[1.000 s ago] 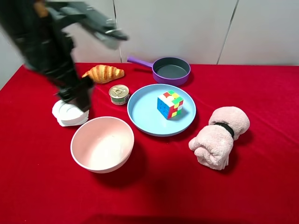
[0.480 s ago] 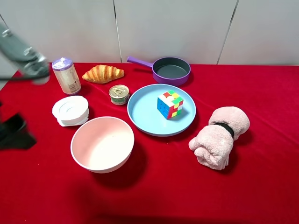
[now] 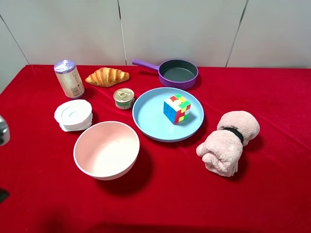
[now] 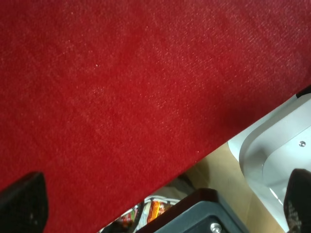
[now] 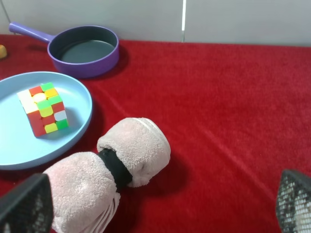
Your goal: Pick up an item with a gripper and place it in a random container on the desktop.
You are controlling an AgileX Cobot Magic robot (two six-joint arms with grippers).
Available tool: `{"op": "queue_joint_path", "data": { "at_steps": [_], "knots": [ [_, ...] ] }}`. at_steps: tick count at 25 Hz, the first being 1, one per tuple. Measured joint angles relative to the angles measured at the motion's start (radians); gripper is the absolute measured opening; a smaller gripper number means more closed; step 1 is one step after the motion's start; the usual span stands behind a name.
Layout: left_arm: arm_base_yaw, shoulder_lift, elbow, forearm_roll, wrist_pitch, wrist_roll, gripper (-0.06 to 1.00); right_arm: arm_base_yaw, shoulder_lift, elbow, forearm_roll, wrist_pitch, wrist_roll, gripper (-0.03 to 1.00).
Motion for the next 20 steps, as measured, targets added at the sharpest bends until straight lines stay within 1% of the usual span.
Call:
{"op": "queue_joint_path", "data": {
  "at_steps": [4,6,8,11,13,17,20],
  "knots": [
    [0.0,-0.03,0.046,0.0,-0.051,-0.001,0.96,0.0,0.0,0.0,0.0,0.0,0.0,0.69],
    [0.004,-0.036,0.058,-0.001,-0.055,-0.001,0.96,0.0,0.0,0.0,0.0,0.0,0.0,0.69],
    [0.025,-0.058,0.069,-0.008,-0.053,-0.001,0.96,0.0,0.0,0.0,0.0,0.0,0.0,0.69],
    [0.071,-0.119,0.077,-0.026,-0.046,0.011,0.96,0.0,0.0,0.0,0.0,0.0,0.0,0.69],
    [0.118,-0.177,0.077,-0.04,-0.046,0.031,0.96,0.0,0.0,0.0,0.0,0.0,0.0,0.69],
    [0.217,-0.318,0.077,-0.045,-0.044,0.038,0.96,0.0,0.0,0.0,0.0,0.0,0.0,0.69],
    [0.268,-0.416,0.077,-0.045,-0.044,0.038,0.96,0.0,0.0,0.0,0.0,0.0,0.0,0.69]
  ]
}}
